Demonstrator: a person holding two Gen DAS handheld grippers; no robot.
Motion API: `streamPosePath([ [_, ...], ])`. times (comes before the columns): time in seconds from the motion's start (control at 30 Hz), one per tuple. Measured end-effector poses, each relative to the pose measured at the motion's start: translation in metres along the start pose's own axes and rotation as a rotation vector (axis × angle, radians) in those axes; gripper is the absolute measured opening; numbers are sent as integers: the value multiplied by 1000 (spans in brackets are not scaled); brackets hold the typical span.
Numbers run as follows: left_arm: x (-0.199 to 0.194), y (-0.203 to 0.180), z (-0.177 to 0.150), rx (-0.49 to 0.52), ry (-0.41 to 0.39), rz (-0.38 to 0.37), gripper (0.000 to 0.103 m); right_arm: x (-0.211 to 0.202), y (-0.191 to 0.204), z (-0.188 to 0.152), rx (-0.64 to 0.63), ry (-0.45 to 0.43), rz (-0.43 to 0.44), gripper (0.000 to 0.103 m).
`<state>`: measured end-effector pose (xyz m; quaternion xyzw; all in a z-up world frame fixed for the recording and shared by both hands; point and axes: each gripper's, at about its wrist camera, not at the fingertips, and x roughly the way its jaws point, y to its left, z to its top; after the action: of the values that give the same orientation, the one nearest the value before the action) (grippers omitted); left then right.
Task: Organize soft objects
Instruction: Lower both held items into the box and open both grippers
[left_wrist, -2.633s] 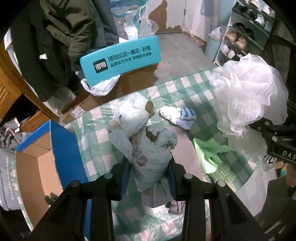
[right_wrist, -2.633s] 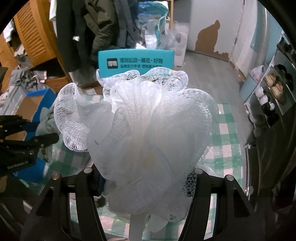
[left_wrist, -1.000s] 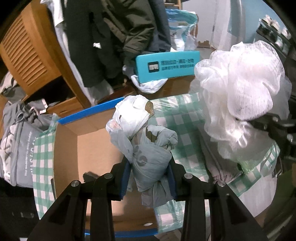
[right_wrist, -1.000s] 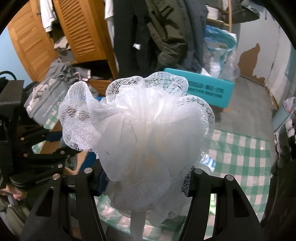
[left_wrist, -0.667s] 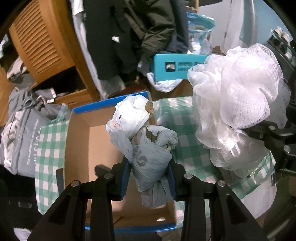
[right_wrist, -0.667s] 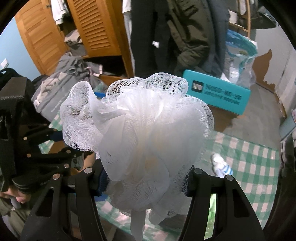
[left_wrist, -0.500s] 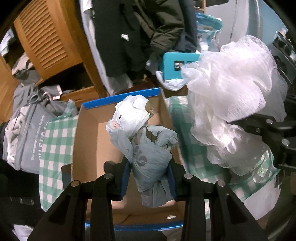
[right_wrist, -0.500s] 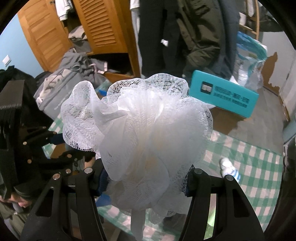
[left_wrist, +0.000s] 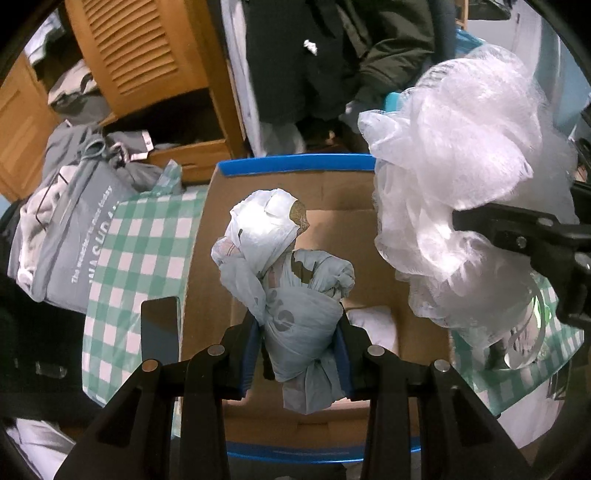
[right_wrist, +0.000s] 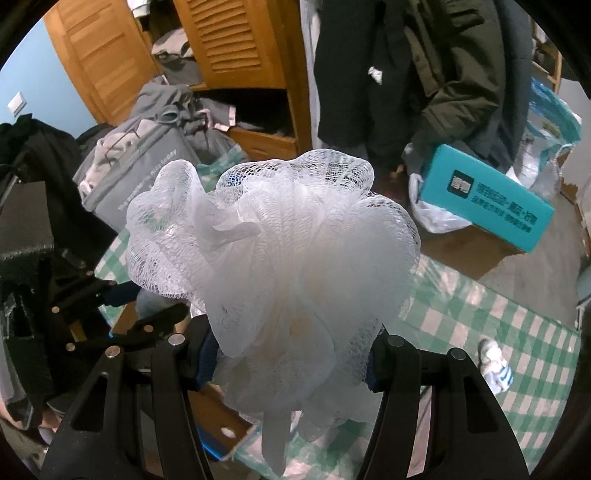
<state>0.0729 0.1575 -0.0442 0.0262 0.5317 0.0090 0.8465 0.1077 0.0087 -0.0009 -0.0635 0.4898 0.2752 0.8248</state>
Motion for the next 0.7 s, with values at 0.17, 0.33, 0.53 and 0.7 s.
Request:
streamPosePath([
  [0.17, 8, 10, -2, -25, 22, 18, 36, 17, 7, 11, 4, 26, 10, 60],
  [0.33, 10, 17, -3, -45, 25, 14, 37, 28, 15, 20, 20, 38, 18, 60],
  [0.53, 10, 24, -2, -63, 23, 16, 39, 38, 18, 28, 37, 40, 44, 73],
  [0.7, 9, 27, -2, -73, 14, 39, 59, 32, 23, 33, 36, -2, 49, 82],
])
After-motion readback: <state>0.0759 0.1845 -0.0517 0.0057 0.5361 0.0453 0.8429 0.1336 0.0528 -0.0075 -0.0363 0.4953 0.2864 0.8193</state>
